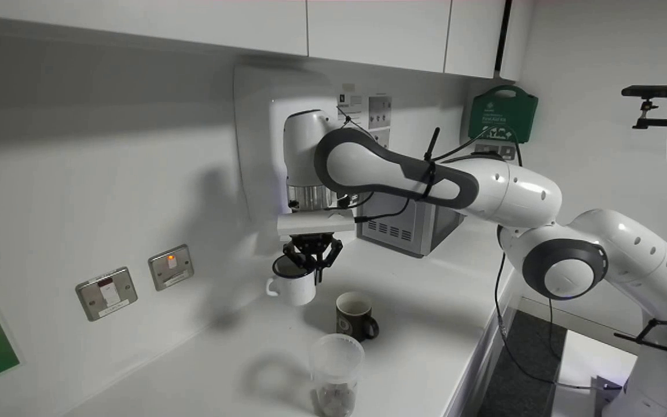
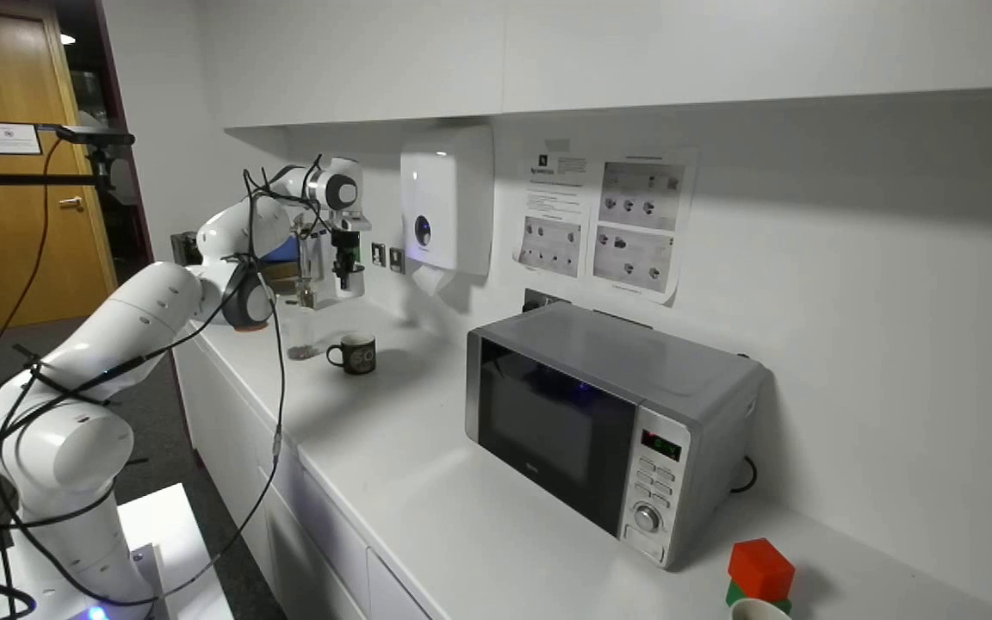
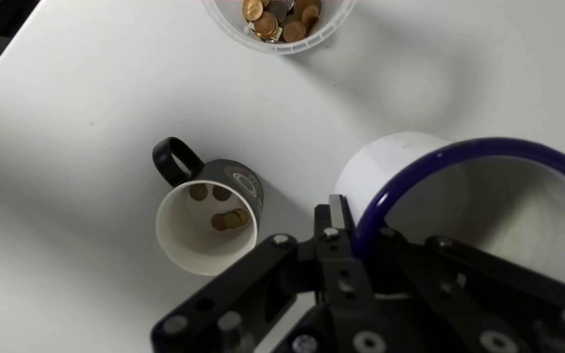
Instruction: Pour the contents in the white mug into the cup.
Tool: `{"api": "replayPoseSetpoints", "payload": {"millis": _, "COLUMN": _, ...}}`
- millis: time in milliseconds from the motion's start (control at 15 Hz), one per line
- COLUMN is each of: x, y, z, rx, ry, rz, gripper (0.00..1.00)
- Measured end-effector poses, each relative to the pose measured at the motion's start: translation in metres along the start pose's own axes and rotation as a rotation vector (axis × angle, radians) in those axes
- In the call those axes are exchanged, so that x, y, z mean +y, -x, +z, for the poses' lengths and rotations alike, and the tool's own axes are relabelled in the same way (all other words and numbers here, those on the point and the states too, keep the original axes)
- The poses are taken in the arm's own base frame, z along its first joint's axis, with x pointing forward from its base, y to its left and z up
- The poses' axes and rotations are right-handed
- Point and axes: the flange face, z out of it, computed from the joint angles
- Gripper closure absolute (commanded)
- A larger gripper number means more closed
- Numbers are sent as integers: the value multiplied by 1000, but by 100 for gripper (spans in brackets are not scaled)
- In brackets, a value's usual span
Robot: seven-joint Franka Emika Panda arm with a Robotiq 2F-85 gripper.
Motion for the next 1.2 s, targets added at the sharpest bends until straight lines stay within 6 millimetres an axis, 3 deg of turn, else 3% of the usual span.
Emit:
{"api": "replayPoseSetpoints", "payload": {"millis": 400, "x": 4, "y": -18, "z": 0, "rx": -16, "ry": -10, "rz": 43, "gripper": 99}}
{"api": "replayPoseSetpoints", "payload": {"millis": 1200, "x": -1, "y": 0, "z": 0, "rx": -29, "ry": -10, "rz": 75, "gripper": 94}}
